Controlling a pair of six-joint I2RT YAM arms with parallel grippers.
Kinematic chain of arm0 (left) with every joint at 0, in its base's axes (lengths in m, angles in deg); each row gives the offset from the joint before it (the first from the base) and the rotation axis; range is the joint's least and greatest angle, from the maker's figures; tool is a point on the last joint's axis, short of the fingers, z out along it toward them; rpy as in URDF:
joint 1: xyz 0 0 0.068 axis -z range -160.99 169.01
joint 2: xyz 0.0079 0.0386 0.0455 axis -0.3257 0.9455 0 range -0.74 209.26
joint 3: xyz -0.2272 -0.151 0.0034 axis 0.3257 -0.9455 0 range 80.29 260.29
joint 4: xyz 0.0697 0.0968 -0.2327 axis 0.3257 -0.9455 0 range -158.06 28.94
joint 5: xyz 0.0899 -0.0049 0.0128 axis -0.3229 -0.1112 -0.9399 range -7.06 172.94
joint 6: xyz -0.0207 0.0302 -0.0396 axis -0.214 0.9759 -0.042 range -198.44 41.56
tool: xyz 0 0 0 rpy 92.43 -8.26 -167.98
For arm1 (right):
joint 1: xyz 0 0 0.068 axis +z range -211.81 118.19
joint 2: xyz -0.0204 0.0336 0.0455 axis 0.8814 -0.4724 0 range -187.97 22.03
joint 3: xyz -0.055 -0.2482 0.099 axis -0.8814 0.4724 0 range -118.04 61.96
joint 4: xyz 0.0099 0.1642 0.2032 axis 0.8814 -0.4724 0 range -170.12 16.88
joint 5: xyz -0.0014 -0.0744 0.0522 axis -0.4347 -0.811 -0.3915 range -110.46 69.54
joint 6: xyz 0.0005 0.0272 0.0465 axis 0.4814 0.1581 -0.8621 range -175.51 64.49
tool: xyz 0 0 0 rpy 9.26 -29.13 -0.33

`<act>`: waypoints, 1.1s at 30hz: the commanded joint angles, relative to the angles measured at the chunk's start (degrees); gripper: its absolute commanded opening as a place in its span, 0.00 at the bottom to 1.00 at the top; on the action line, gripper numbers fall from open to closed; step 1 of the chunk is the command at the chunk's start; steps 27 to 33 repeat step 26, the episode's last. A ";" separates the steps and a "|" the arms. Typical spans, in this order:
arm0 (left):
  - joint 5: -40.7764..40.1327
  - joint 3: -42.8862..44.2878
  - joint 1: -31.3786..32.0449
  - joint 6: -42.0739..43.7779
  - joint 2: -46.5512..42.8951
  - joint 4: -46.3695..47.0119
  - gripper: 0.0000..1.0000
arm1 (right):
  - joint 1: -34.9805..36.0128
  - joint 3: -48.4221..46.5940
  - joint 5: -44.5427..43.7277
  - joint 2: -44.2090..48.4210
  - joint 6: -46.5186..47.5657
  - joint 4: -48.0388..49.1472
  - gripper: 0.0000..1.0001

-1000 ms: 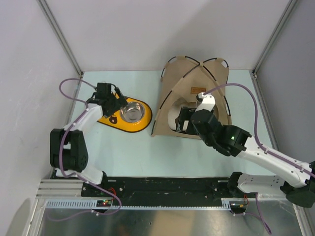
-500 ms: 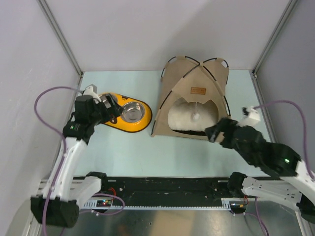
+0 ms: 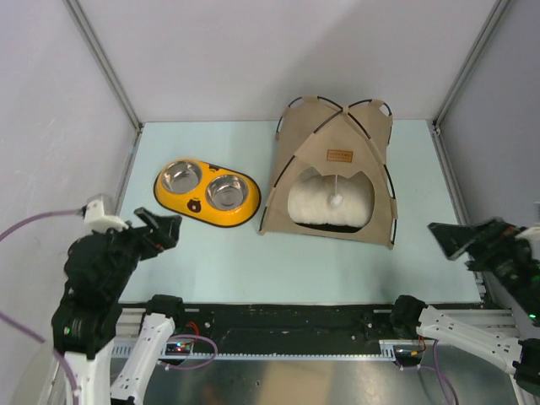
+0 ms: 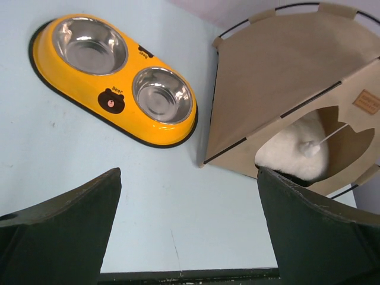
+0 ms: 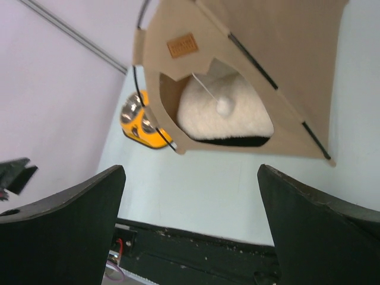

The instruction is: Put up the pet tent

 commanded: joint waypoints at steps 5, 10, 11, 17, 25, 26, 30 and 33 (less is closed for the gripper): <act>-1.55 8.32 0.29 -1.71 -10.73 -13.33 1.00 | -0.61 -18.17 -0.53 -0.63 8.59 -9.25 0.99; -1.49 9.73 0.31 -2.37 -14.73 -17.00 1.00 | -0.16 -21.70 4.03 -1.02 9.60 -12.46 1.00; -1.75 10.20 0.30 -2.49 -15.27 -17.31 1.00 | -0.35 -21.53 4.76 -0.94 9.58 -12.71 1.00; -3.30 13.59 0.34 -2.24 -16.57 -20.40 1.00 | -1.12 -19.79 7.93 1.63 10.42 -10.13 0.99; -3.44 15.94 0.21 -2.79 -16.40 -22.18 1.00 | -1.10 -18.39 8.67 2.78 9.74 -9.80 0.99; -3.51 16.34 0.21 -2.70 -16.32 -22.27 1.00 | -1.13 -18.34 8.67 2.85 9.60 -9.84 0.99; -3.51 16.34 0.21 -2.70 -16.32 -22.27 1.00 | -1.13 -18.34 8.67 2.85 9.60 -9.84 0.99; -3.51 16.34 0.21 -2.70 -16.32 -22.27 1.00 | -1.13 -18.34 8.67 2.85 9.60 -9.84 0.99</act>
